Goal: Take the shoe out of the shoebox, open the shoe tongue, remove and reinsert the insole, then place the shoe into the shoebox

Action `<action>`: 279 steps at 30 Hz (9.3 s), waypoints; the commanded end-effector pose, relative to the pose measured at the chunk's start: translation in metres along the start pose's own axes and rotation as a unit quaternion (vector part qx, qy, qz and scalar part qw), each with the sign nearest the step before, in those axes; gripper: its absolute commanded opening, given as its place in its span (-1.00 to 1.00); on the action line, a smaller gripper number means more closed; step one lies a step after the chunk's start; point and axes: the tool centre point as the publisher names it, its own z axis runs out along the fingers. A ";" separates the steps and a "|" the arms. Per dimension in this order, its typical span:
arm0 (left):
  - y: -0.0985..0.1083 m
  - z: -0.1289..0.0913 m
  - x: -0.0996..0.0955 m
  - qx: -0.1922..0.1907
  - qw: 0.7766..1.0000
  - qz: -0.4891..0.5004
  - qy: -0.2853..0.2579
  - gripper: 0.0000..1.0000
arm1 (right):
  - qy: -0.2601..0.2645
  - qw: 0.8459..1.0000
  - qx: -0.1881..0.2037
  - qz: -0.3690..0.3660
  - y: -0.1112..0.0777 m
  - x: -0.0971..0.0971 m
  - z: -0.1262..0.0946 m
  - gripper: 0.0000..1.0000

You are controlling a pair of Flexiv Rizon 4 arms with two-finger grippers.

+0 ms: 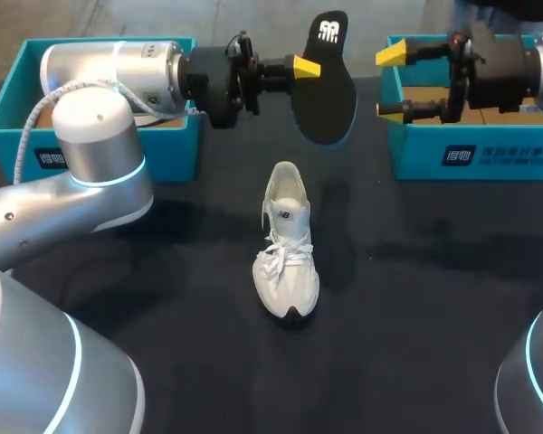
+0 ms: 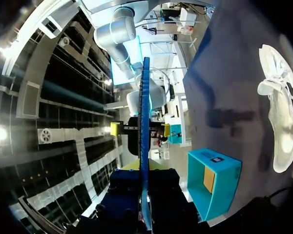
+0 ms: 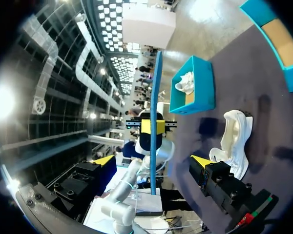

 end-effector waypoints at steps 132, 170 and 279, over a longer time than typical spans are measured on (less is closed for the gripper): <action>-0.002 -0.092 0.049 0.172 0.956 -0.013 0.237 1.00 | -0.063 0.974 0.000 -0.218 0.041 -0.033 0.058 -1.00; -0.002 -0.091 0.054 0.171 0.955 -0.017 0.243 1.00 | -0.064 0.969 -0.009 -0.239 0.048 -0.040 0.056 -1.00; -0.014 -0.148 0.193 0.063 0.938 -0.087 0.330 1.00 | -0.002 0.912 -0.018 -0.409 0.074 -0.193 0.136 -1.00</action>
